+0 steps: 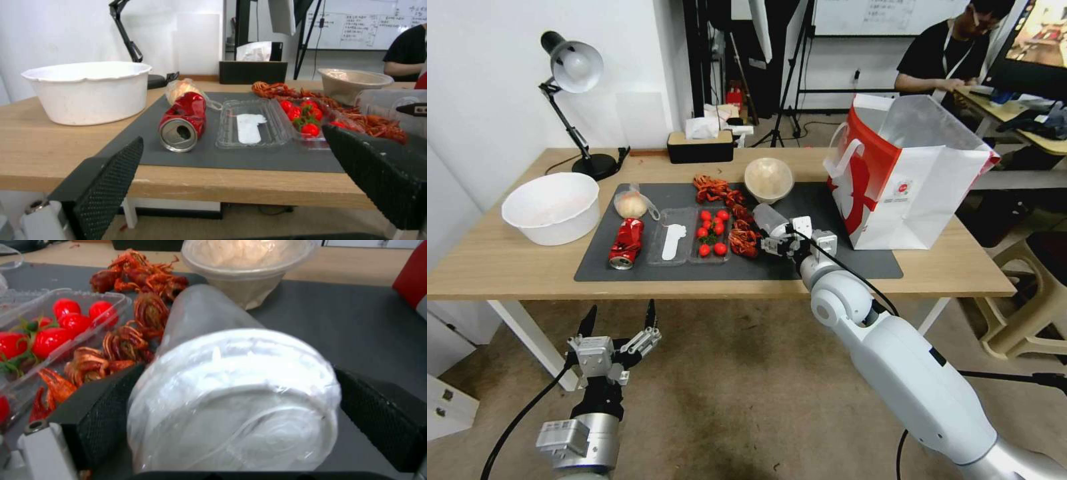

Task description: Pick up the trash from the table and place it into the takeout bag.

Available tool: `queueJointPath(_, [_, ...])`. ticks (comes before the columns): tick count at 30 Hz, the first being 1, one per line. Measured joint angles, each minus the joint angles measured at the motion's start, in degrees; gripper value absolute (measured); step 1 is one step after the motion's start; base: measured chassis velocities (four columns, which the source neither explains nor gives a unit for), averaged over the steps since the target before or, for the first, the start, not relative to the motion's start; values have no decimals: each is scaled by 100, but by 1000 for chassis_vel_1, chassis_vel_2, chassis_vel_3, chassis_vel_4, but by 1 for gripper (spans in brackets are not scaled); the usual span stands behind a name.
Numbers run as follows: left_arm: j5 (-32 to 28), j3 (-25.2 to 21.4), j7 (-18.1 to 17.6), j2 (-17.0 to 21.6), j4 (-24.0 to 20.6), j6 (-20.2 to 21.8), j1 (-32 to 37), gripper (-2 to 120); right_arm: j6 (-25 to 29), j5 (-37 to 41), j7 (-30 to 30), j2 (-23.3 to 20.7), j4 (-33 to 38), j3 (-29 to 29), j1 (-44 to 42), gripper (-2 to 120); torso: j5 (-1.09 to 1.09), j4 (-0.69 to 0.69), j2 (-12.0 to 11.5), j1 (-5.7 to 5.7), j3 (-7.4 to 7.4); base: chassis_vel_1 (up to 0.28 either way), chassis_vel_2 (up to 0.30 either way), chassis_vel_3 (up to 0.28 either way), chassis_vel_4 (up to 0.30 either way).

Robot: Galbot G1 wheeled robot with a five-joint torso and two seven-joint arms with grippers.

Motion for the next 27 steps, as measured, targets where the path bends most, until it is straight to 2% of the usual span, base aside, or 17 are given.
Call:
queueJointPath(11, [-8,-3,-13,41,32,3,-10,100,5,12,-68,28,-54,22,-65,99,0,0,0,0,0,0,0,0,0])
queueJointPath(12, [-8,-3,-13,41,32,3,-10,100,7,16,-75,28,-54,23,-71,98,0,0,0,0,0,0,0,0,0])
queueJointPath(14, [-8,-3,-14,43,35,3,-12,100,10,41,-107,25,-54,31,-89,84,0,0,0,0,0,0,0,0,0])
queueJointPath(18, [-11,-3,-17,51,35,1,-13,100,24,55,-133,14,-42,51,-110,77,0,0,0,0,0,0,0,0,0])
queueJointPath(27, [-12,-1,-19,60,36,0,-13,100,53,72,-163,-12,-5,88,-142,75,0,1,0,0,0,0,0,0,0])
